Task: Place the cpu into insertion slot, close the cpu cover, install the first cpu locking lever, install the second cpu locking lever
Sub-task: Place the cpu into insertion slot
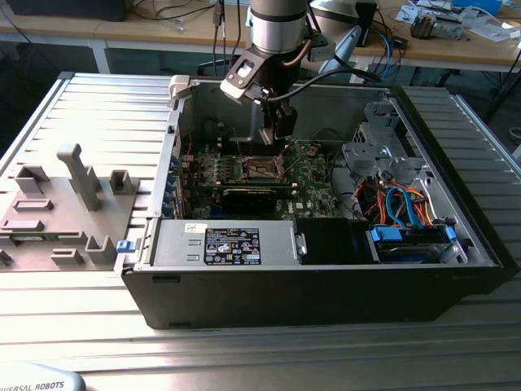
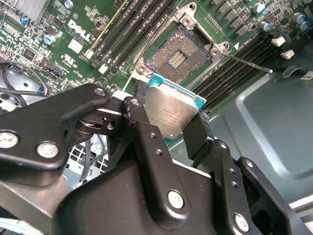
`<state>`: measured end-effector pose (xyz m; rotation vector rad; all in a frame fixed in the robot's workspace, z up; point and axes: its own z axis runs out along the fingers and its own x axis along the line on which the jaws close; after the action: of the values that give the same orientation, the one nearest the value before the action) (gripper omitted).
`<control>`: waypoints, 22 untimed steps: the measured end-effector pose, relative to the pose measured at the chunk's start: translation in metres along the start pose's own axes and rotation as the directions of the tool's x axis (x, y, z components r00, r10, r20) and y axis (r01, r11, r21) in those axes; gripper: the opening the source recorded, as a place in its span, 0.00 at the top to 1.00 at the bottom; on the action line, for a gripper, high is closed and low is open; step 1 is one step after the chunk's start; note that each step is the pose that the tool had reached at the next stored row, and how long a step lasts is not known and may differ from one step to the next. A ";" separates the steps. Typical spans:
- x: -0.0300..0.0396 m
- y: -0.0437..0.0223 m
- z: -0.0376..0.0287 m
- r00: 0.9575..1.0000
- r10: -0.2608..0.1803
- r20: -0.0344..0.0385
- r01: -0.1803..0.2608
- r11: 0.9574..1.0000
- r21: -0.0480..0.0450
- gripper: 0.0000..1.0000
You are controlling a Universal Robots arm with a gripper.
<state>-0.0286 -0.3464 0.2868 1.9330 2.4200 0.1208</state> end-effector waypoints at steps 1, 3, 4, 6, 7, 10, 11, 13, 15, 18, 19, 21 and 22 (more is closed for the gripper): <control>0.0000 0.0000 0.0000 1.000 0.001 0.000 -0.001 1.000 0.000 0.46; 0.0000 0.0000 0.0000 1.000 0.002 0.000 -0.002 1.000 0.000 0.46; 0.0000 0.0000 0.0001 1.000 0.003 0.000 -0.003 1.000 0.000 0.46; 0.0000 0.0000 0.0001 1.000 0.004 0.000 -0.004 1.000 0.000 0.46; 0.0000 -0.0001 0.0010 1.000 0.011 0.001 -0.011 1.000 0.000 0.46; 0.0000 -0.0002 0.0021 1.000 0.017 0.002 -0.017 1.000 0.000 0.46; 0.0000 -0.0002 0.0022 1.000 0.017 0.002 -0.017 1.000 0.000 0.46; -0.0001 -0.0002 0.0028 1.000 0.020 0.002 -0.020 1.000 0.000 0.46; 0.0000 -0.0003 0.0032 1.000 0.021 0.002 -0.021 1.000 0.000 0.46; -0.0001 -0.0004 0.0042 1.000 0.028 0.002 -0.028 1.000 0.000 0.46; -0.0001 -0.0003 0.0043 1.000 0.028 0.002 -0.028 1.000 0.000 0.46; -0.0001 -0.0004 0.0044 1.000 0.029 0.003 -0.029 1.000 0.000 0.46; -0.0001 -0.0004 0.0045 1.000 0.030 0.003 -0.030 1.000 0.000 0.46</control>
<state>-0.0286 -0.3463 0.2823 1.9687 2.3896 0.1197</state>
